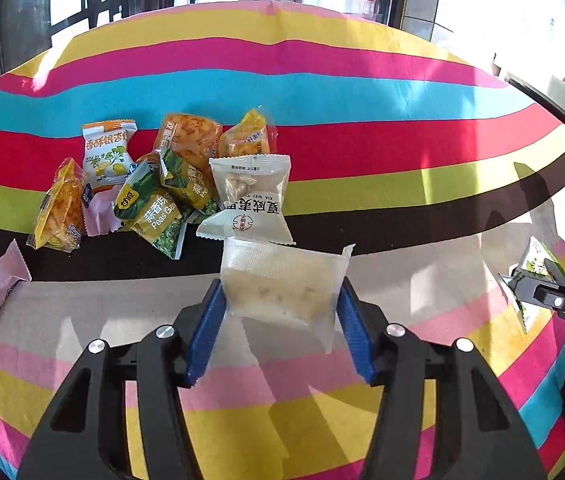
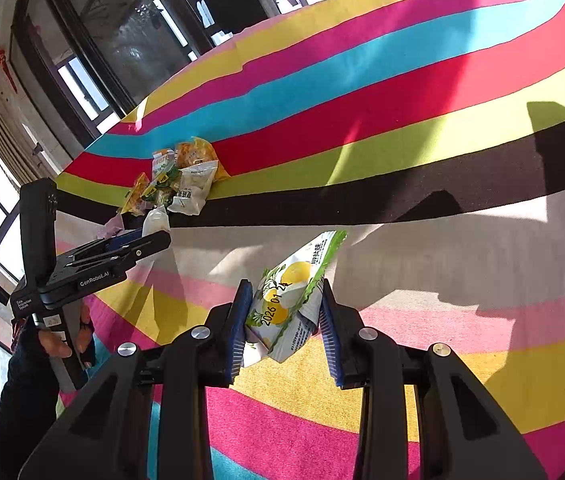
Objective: Organize snacks
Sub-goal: 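Carry both held snacks toward the white box beside the table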
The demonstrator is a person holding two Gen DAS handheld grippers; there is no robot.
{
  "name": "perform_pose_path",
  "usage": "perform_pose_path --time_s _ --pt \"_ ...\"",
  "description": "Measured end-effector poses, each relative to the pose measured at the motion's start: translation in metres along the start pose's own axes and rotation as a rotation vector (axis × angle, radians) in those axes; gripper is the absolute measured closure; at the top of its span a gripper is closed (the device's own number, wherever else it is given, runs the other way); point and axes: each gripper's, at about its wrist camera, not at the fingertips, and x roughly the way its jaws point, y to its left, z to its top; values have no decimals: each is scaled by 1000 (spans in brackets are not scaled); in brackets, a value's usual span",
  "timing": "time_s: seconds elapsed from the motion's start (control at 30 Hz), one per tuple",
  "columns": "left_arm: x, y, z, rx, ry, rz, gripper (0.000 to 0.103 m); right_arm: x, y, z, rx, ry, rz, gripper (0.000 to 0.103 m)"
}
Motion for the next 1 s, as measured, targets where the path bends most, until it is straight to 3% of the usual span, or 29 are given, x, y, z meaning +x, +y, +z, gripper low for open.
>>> perform_pose_path --time_s 0.23,0.5,0.8,0.9,1.0 --pt "-55 -26 -50 35 -52 12 47 -1 0 0 1 -2 13 70" --pt "-86 -29 -76 -77 -123 15 47 -1 -2 0 11 -2 30 70" --pt "-108 -13 -99 -131 -117 30 47 -1 5 -3 -4 30 46 70" --pt "-118 -6 -108 -130 -112 48 47 -10 11 -13 47 48 138 70" --pt "-129 4 -120 -143 -108 56 47 -25 27 -27 27 39 176 70"
